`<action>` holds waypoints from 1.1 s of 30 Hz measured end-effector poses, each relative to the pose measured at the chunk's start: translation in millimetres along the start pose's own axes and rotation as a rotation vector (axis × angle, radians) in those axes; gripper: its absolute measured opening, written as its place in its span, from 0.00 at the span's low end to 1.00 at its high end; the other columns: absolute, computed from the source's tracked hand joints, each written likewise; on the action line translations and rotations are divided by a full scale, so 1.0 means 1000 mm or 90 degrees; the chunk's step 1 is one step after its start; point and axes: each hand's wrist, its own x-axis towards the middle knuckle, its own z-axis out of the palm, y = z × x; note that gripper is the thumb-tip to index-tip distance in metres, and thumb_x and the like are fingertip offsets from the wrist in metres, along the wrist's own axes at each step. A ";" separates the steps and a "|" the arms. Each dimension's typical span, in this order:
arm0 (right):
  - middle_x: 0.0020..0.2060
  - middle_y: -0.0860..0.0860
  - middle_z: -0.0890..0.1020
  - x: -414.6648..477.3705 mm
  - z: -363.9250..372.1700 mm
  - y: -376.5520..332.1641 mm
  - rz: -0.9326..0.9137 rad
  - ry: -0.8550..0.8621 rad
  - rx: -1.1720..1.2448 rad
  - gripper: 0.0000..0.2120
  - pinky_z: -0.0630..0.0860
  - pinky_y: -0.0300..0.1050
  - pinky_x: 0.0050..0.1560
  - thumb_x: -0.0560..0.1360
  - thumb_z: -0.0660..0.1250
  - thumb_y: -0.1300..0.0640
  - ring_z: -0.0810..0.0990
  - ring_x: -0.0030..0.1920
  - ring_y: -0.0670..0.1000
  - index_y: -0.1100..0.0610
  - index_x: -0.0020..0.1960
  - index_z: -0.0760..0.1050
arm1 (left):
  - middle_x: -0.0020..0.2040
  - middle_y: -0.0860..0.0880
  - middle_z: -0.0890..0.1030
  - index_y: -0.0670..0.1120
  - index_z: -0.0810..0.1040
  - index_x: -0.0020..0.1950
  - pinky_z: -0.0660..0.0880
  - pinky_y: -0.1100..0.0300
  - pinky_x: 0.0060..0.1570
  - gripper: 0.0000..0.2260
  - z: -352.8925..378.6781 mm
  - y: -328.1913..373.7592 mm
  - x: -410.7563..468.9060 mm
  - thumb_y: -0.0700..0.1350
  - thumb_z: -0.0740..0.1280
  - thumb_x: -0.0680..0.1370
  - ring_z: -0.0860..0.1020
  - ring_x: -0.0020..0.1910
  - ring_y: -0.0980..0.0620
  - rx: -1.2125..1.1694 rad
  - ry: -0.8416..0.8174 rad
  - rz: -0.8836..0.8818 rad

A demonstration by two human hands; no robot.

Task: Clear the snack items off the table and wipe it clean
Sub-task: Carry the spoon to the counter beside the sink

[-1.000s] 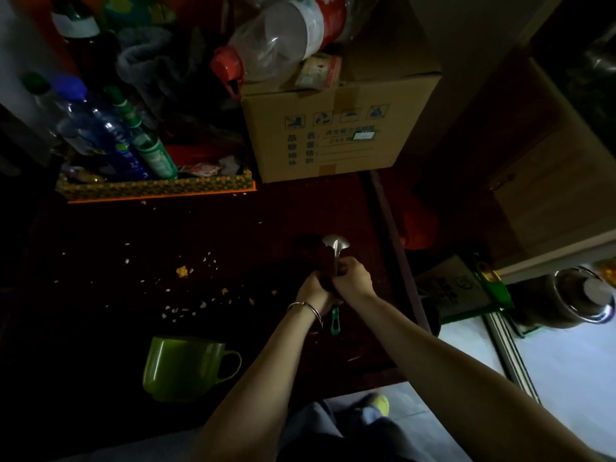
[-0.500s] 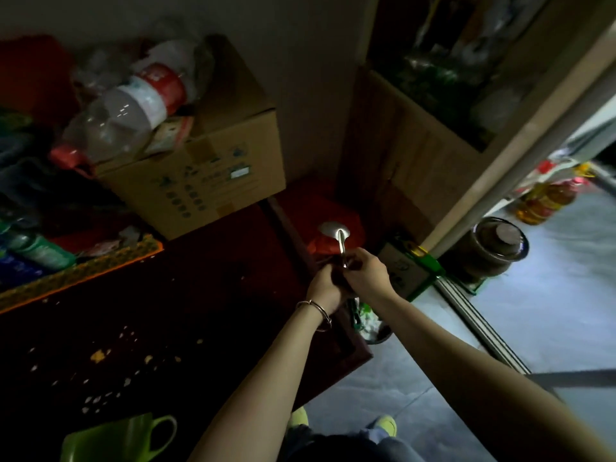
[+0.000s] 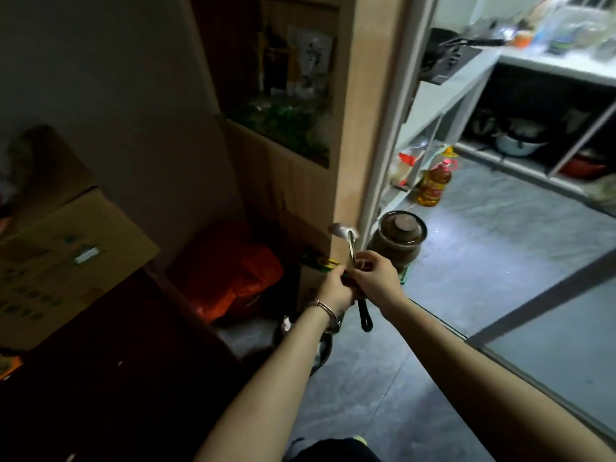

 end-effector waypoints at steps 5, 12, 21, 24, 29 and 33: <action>0.44 0.50 0.83 0.022 -0.066 0.019 0.021 0.051 0.042 0.15 0.81 0.44 0.42 0.67 0.75 0.56 0.81 0.45 0.49 0.53 0.53 0.79 | 0.48 0.43 0.78 0.36 0.73 0.59 0.75 0.68 0.37 0.14 0.064 0.031 0.025 0.30 0.65 0.74 0.77 0.48 0.49 0.028 -0.059 0.004; 0.42 0.48 0.81 0.051 -0.133 0.037 0.049 0.126 0.073 0.16 0.72 0.38 0.43 0.69 0.74 0.58 0.80 0.47 0.49 0.55 0.55 0.79 | 0.46 0.43 0.77 0.40 0.72 0.55 0.75 0.69 0.34 0.14 0.124 0.068 0.059 0.28 0.65 0.72 0.77 0.47 0.48 0.046 -0.156 0.020; 0.43 0.53 0.84 0.147 -0.201 0.045 0.098 0.208 0.090 0.18 0.80 0.48 0.47 0.65 0.75 0.56 0.83 0.46 0.52 0.55 0.54 0.80 | 0.39 0.46 0.76 0.32 0.70 0.59 0.74 0.70 0.28 0.18 0.188 0.119 0.153 0.22 0.63 0.71 0.77 0.35 0.57 -0.037 -0.253 0.012; 0.39 0.50 0.82 0.182 -0.225 0.037 0.099 0.227 0.110 0.13 0.77 0.39 0.37 0.67 0.74 0.59 0.82 0.41 0.48 0.54 0.51 0.80 | 0.39 0.46 0.76 0.34 0.70 0.60 0.74 0.71 0.29 0.18 0.203 0.140 0.191 0.23 0.63 0.72 0.79 0.30 0.60 -0.035 -0.283 0.033; 0.35 0.47 0.79 0.237 -0.259 0.029 0.113 0.251 0.160 0.13 0.72 0.34 0.27 0.71 0.68 0.65 0.78 0.28 0.39 0.59 0.55 0.78 | 0.39 0.45 0.76 0.38 0.70 0.54 0.74 0.71 0.30 0.16 0.230 0.169 0.249 0.24 0.66 0.71 0.76 0.36 0.56 -0.050 -0.314 0.052; 0.37 0.49 0.78 0.272 -0.280 0.032 0.119 0.266 0.175 0.14 0.79 0.45 0.33 0.72 0.65 0.66 0.79 0.29 0.44 0.58 0.56 0.77 | 0.38 0.44 0.76 0.38 0.70 0.53 0.76 0.69 0.31 0.15 0.254 0.181 0.289 0.24 0.66 0.71 0.77 0.37 0.52 -0.071 -0.311 0.043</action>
